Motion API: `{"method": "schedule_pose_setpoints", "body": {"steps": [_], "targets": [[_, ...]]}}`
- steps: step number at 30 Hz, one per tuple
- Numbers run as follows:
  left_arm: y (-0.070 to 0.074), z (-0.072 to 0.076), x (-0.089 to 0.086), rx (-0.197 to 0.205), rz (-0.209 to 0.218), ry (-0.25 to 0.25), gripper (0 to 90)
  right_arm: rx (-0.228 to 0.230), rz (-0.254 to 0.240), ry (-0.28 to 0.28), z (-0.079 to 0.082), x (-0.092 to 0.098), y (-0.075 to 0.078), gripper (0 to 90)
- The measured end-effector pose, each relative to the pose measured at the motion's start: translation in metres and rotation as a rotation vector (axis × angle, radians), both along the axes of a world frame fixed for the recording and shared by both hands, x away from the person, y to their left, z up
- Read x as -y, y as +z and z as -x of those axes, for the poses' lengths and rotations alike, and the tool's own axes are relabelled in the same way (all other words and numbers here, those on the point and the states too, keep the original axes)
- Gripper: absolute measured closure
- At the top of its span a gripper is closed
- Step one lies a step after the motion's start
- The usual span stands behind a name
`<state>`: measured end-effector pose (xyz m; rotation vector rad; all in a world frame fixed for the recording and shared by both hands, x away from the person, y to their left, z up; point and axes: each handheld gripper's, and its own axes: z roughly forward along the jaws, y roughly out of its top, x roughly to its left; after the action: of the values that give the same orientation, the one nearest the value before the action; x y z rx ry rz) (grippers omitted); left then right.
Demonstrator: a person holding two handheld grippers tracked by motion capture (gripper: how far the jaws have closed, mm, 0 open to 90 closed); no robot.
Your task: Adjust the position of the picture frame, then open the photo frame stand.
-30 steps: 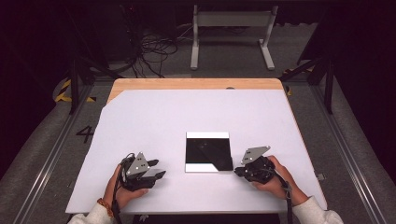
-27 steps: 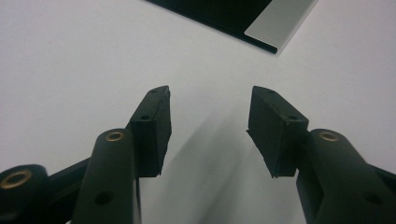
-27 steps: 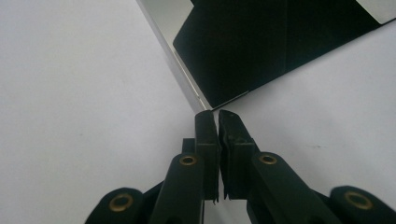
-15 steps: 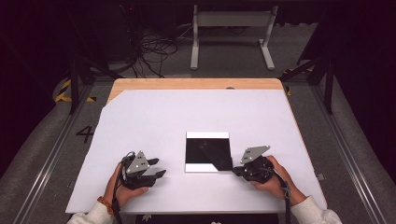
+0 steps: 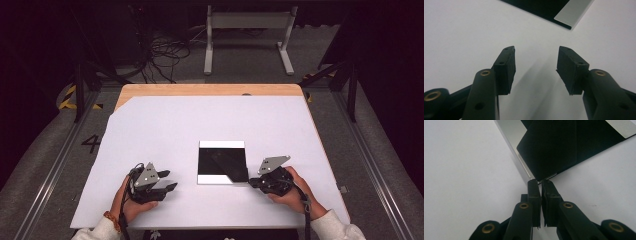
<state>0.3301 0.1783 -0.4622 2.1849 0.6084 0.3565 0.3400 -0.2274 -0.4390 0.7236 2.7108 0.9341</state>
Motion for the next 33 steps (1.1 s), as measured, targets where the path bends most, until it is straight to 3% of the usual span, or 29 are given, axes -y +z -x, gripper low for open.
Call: {"method": "schedule_pose_setpoints", "body": {"steps": [1, 2, 4, 5, 8, 24, 33], "targets": [[0.000, 0.000, 0.000, 0.000, 0.000, 0.000, 49.6, 0.000, 0.000, 0.000, 0.000, 0.000, 0.000, 85.9], [0.000, -0.001, -0.001, -0.008, 0.020, -0.006, 49.8, -0.007, -0.030, 0.006, -0.001, 0.001, 0.000, 86.0], [0.000, -0.001, -0.001, -0.008, 0.016, -0.002, 49.7, -0.012, -0.038, 0.008, -0.002, 0.002, 0.000, 86.0], [0.000, -0.002, -0.002, -0.008, 0.018, 0.000, 49.7, -0.018, -0.076, 0.016, -0.003, 0.004, 0.000, 88.0], [-0.001, -0.003, -0.002, -0.011, 0.013, 0.002, 49.8, -0.017, -0.092, 0.016, -0.004, 0.004, 0.002, 88.2], [-0.001, -0.002, 0.002, -0.009, -0.009, 0.004, 49.6, 0.006, 0.029, 0.035, 0.000, -0.002, -0.001, 89.2], [-0.001, -0.001, 0.005, -0.009, -0.019, 0.001, 49.5, 0.036, 0.034, 0.023, 0.003, -0.006, -0.003, 89.1]]}}
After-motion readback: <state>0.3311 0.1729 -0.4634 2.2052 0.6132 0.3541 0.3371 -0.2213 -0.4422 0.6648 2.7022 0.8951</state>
